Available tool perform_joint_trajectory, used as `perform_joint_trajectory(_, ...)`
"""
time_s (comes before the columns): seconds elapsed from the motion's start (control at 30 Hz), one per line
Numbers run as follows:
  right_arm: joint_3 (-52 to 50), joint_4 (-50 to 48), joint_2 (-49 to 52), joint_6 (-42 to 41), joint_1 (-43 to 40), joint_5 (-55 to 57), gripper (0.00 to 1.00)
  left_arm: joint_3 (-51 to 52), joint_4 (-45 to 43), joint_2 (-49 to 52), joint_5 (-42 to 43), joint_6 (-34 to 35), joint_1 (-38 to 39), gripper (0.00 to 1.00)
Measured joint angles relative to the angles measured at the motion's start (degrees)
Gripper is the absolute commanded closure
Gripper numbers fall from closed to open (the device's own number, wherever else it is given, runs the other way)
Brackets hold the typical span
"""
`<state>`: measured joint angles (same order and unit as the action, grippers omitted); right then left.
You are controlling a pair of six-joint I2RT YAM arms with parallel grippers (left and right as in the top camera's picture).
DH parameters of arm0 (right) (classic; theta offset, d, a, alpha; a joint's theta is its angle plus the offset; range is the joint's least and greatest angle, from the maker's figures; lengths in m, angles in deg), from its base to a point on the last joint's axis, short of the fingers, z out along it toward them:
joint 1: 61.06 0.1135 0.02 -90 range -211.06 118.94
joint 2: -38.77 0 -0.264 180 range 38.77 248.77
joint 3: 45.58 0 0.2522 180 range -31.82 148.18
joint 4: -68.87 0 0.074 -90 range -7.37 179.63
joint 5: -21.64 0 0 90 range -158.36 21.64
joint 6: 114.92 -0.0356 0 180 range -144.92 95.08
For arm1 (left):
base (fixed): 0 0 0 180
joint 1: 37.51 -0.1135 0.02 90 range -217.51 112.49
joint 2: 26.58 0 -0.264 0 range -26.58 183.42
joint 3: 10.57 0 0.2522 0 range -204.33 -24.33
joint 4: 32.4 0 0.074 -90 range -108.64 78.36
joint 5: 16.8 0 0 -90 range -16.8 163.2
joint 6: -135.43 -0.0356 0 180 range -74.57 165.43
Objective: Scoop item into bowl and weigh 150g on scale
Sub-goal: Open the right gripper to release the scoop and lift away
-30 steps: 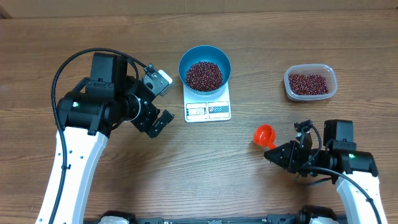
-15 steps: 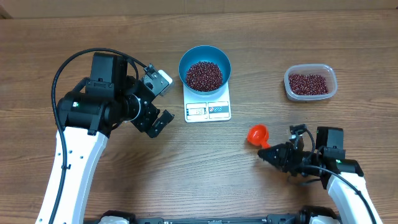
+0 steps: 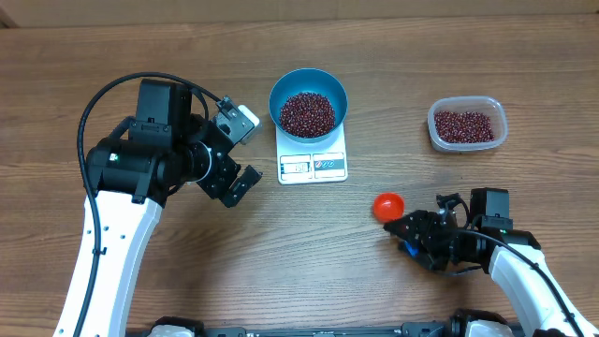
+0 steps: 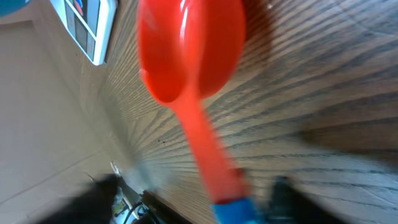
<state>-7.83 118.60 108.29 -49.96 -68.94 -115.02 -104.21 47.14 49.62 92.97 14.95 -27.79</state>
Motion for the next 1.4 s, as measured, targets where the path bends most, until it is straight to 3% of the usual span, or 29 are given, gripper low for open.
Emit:
perform_joint_trajectory(0.2,0.00,0.90,0.00,-1.53,0.00,1.70,0.00,0.00,0.00,0.00,0.00,0.00,0.00,0.00)
perform_joint_trajectory(0.43,1.31,5.46,0.00,-4.46,0.00,11.23,0.00,0.00,0.04,0.00,0.00,0.00,0.00,0.00)
perform_joint_trajectory(0.73,17.88,19.39,-0.04,-4.81,0.00,31.82,0.00,0.00,0.00,0.00,0.02,0.00,0.00,0.00)
perform_joint_trajectory(0.9,24.81,26.25,-1.38,-4.79,0.00,32.98,0.00,0.00,0.00,0.00,0.00,0.00,0.00,0.00)
perform_joint_trajectory(1.4,25.14,26.99,-2.08,-4.83,0.00,28.22,0.00,0.00,0.00,0.00,0.00,0.00,0.00,0.00)
